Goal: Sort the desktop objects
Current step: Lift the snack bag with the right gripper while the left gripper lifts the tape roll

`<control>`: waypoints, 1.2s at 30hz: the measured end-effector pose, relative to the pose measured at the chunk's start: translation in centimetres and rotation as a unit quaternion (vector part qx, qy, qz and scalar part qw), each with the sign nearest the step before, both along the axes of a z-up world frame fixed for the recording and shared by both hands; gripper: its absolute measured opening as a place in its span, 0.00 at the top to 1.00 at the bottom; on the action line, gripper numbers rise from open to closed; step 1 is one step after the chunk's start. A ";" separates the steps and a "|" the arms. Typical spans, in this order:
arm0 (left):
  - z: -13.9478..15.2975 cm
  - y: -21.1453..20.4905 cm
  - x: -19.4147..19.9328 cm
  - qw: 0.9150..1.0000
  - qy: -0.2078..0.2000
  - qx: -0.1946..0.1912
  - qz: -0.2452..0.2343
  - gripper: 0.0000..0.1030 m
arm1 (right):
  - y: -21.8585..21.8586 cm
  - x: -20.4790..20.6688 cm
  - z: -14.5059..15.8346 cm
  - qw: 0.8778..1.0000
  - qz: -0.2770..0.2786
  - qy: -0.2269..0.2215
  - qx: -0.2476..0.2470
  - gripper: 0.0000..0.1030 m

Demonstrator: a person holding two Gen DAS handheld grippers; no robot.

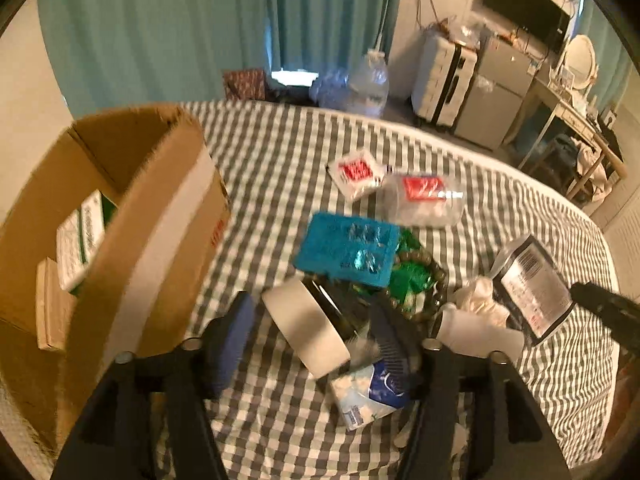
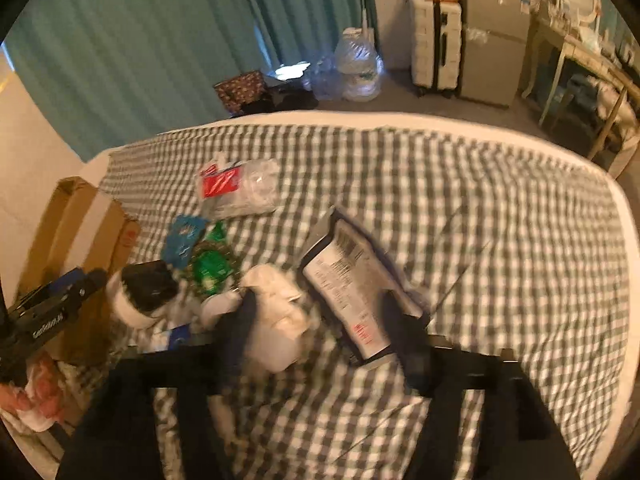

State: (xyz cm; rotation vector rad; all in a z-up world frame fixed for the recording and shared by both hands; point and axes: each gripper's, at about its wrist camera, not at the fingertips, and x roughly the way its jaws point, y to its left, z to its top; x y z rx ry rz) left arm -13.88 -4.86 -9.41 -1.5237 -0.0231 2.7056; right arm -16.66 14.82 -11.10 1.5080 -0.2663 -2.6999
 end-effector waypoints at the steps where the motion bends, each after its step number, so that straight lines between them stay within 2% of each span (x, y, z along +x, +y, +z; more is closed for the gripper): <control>1: -0.4 0.2 -0.1 1.000 -0.004 -0.008 0.000 0.28 | 0.2 -0.2 0.2 1.000 -0.003 0.007 0.010 0.27; 3: -1.3 0.6 0.2 1.000 -0.012 -0.028 0.003 0.22 | 1.0 -1.2 0.2 1.000 -0.003 0.007 0.025 0.21; 5: -2.1 0.9 0.0 0.999 -0.025 -0.044 0.003 0.22 | 1.8 -2.3 -0.4 0.999 0.009 -0.008 0.036 0.21; 10: -5.1 1.4 -1.1 0.996 -0.067 -0.048 0.015 0.22 | 3.2 -3.6 -3.8 0.996 0.018 -0.066 0.065 0.23; 11: -5.7 1.4 -1.3 0.996 -0.073 -0.056 0.021 0.22 | 3.1 -3.6 -4.7 0.993 0.017 -0.078 0.083 0.28; 12: -6.3 1.5 -1.5 0.995 -0.075 -0.065 0.022 0.25 | 2.9 -3.9 -5.3 0.992 0.020 -0.089 0.090 0.39; 13: -6.7 1.6 -1.5 0.994 -0.077 -0.073 0.022 0.36 | 2.9 -3.9 -5.8 0.991 0.025 -0.100 0.089 0.51; 14: -7.0 1.8 -1.6 0.993 -0.084 -0.079 0.017 0.44 | 2.9 -4.0 -6.4 0.990 0.029 -0.113 0.079 0.70; 15: -7.4 1.8 -1.7 0.992 -0.093 -0.081 0.012 0.59 | 3.0 -4.1 -6.8 0.990 0.032 -0.123 0.063 0.75; 16: -7.5 1.7 -1.7 0.992 -0.098 -0.083 0.015 0.60 | 3.0 -4.1 -7.0 0.990 0.033 -0.125 0.054 0.78; 20: -7.4 0.8 -1.5 0.992 -0.101 -0.065 0.023 0.65 | 2.4 -3.6 -5.7 0.993 0.036 -0.094 0.060 0.85; 22: -6.6 0.4 -1.3 0.994 -0.087 -0.063 0.029 0.70 | 2.1 -2.7 -3.9 0.996 0.025 -0.058 0.059 0.86; 26: -4.5 -0.3 -0.5 0.997 -0.060 -0.042 0.035 0.74 | 1.8 -1.3 -1.2 0.999 0.018 -0.010 0.042 0.86; 29: -2.9 -0.5 0.2 0.998 -0.044 -0.029 0.033 0.83 | 1.8 -0.1 0.1 1.000 0.017 0.008 0.025 0.86; 30: -2.4 -0.4 0.4 0.998 -0.039 -0.026 0.031 0.92 | 1.8 0.0 0.4 1.000 0.015 0.015 0.022 0.86; 31: -1.9 -0.5 0.6 0.999 -0.035 -0.025 0.033 0.96 | 1.7 0.3 0.8 1.000 0.018 0.021 0.016 0.86; 36: 0.5 -0.9 0.9 0.999 -0.007 -0.004 0.031 0.97 | 0.7 1.4 1.8 0.999 0.025 0.036 0.011 0.86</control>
